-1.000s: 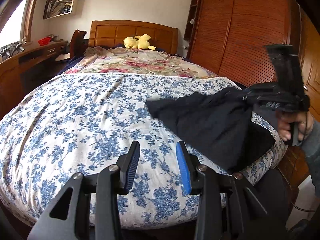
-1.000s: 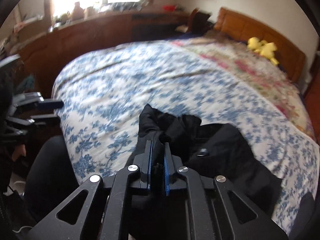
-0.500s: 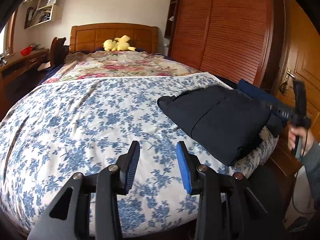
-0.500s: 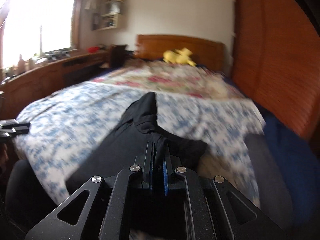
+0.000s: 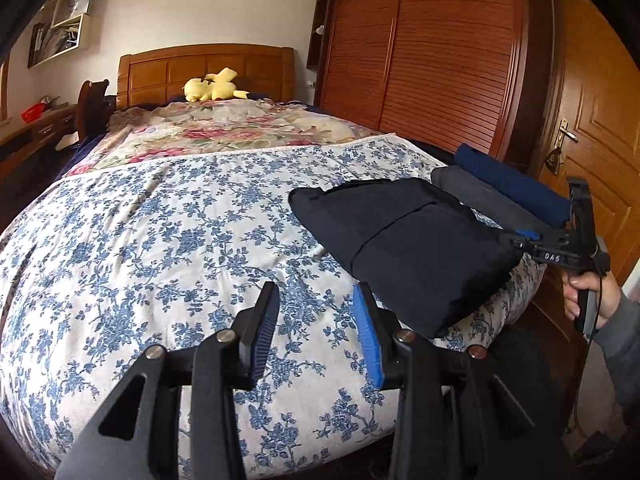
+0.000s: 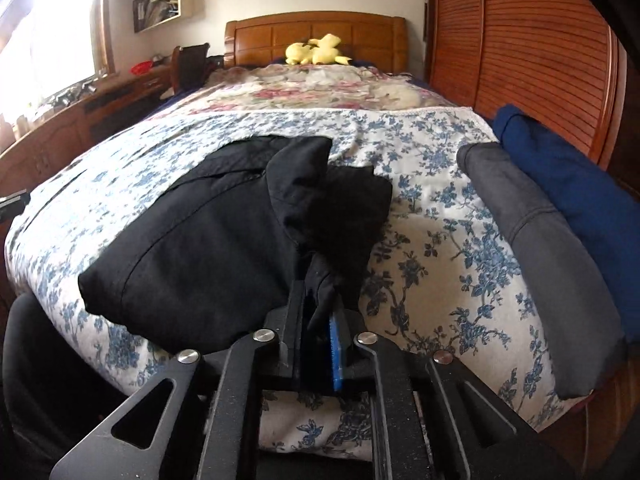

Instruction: Fold large clothes

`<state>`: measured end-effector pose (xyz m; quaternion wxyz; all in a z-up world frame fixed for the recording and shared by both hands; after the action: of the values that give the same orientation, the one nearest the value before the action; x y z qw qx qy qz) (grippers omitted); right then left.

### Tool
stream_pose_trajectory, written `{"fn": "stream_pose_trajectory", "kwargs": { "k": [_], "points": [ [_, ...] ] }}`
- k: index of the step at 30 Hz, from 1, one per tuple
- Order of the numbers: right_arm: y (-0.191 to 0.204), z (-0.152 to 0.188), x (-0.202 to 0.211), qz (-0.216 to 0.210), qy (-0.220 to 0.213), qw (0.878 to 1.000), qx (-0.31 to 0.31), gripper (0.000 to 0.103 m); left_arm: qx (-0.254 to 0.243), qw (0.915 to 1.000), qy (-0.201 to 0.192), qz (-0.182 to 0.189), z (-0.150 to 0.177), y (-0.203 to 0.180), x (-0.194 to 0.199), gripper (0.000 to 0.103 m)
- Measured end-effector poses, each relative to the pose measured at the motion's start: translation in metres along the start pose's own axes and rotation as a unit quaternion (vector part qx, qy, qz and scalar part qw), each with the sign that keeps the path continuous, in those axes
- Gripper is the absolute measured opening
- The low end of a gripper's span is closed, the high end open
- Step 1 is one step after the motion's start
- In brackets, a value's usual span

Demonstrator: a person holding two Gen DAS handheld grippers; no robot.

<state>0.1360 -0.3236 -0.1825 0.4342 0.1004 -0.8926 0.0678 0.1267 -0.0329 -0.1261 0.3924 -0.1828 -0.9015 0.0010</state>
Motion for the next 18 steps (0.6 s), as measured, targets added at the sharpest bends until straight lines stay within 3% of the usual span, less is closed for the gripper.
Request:
{"fn": "stream_pose_trajectory", "kwargs": {
  "k": [1,3,10,18],
  "points": [
    [0.0,0.0,0.002,0.004,-0.002,1.0,-0.002,0.036,0.0,1.0,0.0,0.001,0.0,-0.001,-0.001,0.037],
    [-0.003,-0.005,0.013,0.014,-0.014,1.0,-0.005,0.052,0.0,1.0,0.0,0.002,0.001,-0.003,-0.002,0.037],
    [0.018,-0.032,0.038,-0.007,-0.055,0.998,0.016,0.052,-0.002,1.0,0.005,0.002,0.003,-0.009,-0.009,0.037],
    [0.064,-0.049,0.011,-0.034,-0.037,0.997,0.065,0.052,-0.007,0.9999,0.007,0.002,0.002,-0.012,-0.012,0.037]
  ]
}}
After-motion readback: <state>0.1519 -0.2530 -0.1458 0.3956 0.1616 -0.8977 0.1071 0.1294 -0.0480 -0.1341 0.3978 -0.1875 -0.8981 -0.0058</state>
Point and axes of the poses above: each gripper's, at about its wrist camera, not at the fingertips, and x roughly against the way its jaws point, y to its left, z to its underside, the point moved 8 cm from there along -x, roughly the way its jaws point, and after that the axes turned 12 degrees about y, right-handed, at the moved point
